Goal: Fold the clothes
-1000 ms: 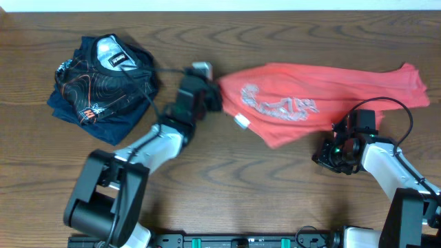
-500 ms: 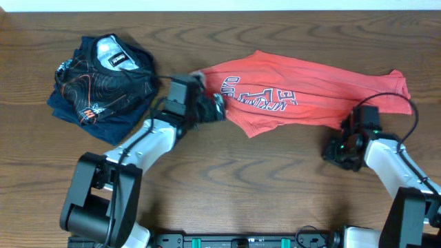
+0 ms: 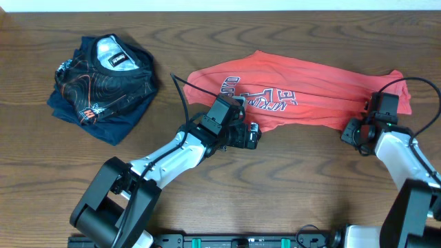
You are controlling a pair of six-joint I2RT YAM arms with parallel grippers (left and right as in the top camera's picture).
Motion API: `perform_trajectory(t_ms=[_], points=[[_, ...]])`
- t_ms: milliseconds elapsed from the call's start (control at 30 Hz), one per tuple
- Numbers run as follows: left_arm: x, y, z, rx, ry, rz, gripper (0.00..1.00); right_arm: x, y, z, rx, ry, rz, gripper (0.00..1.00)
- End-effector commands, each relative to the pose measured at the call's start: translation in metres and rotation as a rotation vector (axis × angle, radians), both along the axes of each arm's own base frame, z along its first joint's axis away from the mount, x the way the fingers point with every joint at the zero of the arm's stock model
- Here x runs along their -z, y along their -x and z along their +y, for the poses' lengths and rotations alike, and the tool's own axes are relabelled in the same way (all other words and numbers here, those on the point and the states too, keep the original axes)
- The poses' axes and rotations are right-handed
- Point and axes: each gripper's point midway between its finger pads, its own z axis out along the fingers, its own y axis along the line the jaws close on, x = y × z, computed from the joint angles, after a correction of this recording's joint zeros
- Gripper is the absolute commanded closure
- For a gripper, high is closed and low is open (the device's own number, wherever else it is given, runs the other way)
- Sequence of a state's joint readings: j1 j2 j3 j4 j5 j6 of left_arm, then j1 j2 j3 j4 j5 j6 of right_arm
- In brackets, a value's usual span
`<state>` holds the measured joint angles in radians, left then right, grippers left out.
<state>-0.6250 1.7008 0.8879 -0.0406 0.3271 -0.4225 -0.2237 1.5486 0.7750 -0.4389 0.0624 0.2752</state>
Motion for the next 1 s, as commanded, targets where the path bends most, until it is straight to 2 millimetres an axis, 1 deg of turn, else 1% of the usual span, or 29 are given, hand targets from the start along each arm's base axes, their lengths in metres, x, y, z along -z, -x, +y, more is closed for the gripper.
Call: perform_trajectory(t_ms=[0,100,167,200,233,267,333,367,433,533,567,633,700,800,900,967], points=[[0.004,-0.006,0.004,-0.026,-0.028,-0.015,0.02,0.011,-0.005,-0.005,-0.011,0.021,0.012,0.58],[0.004,-0.005,0.005,-0.026,-0.030,-0.013,0.02,0.021,-0.011,-0.007,-0.011,0.021,0.010,0.57],[0.005,-0.005,0.005,-0.026,-0.032,-0.009,0.02,0.027,-0.013,-0.005,-0.016,0.006,0.011,0.58],[0.005,-0.005,0.005,-0.026,-0.032,-0.009,0.02,0.029,-0.015,-0.002,-0.023,-0.011,0.007,0.60],[0.005,-0.005,0.005,-0.026,-0.032,-0.010,0.02,0.030,-0.017,0.003,-0.032,-0.035,0.000,0.64],[0.004,-0.005,0.005,-0.026,-0.032,-0.010,0.02,0.031,-0.018,0.007,-0.043,-0.059,-0.007,0.71],[0.005,-0.005,0.005,-0.025,-0.032,-0.010,0.02,0.030,-0.020,0.015,-0.086,-0.094,-0.016,0.99],[0.005,-0.005,0.005,-0.025,-0.032,-0.010,0.02,0.029,-0.019,0.023,-0.126,-0.123,-0.017,0.99],[0.005,-0.005,0.005,-0.026,-0.033,-0.010,0.02,0.024,-0.016,0.047,-0.255,-0.220,-0.026,0.99],[0.005,-0.007,0.010,-0.036,-0.038,-0.006,0.02,0.010,-0.001,0.076,-0.311,-0.369,-0.007,0.99],[0.006,-0.009,0.013,-0.044,-0.040,-0.004,0.02,0.002,0.004,0.090,-0.329,-0.441,-0.009,0.99],[0.004,-0.015,0.026,-0.079,-0.045,0.005,0.02,-0.019,0.017,0.116,-0.368,-0.573,-0.017,0.99],[0.001,-0.023,0.042,-0.123,-0.047,0.010,0.02,-0.038,0.026,0.135,-0.433,-0.639,-0.033,0.99],[-0.009,-0.039,0.071,-0.206,-0.041,0.003,0.02,-0.062,0.046,0.164,-0.599,-0.639,-0.049,0.99],[-0.018,-0.050,0.089,-0.258,-0.031,-0.013,0.02,-0.077,0.062,0.189,-0.760,-0.606,-0.063,0.99],[-0.025,-0.055,0.097,-0.283,-0.023,-0.028,0.02,-0.081,0.071,0.205,-0.838,-0.582,-0.056,0.99]])
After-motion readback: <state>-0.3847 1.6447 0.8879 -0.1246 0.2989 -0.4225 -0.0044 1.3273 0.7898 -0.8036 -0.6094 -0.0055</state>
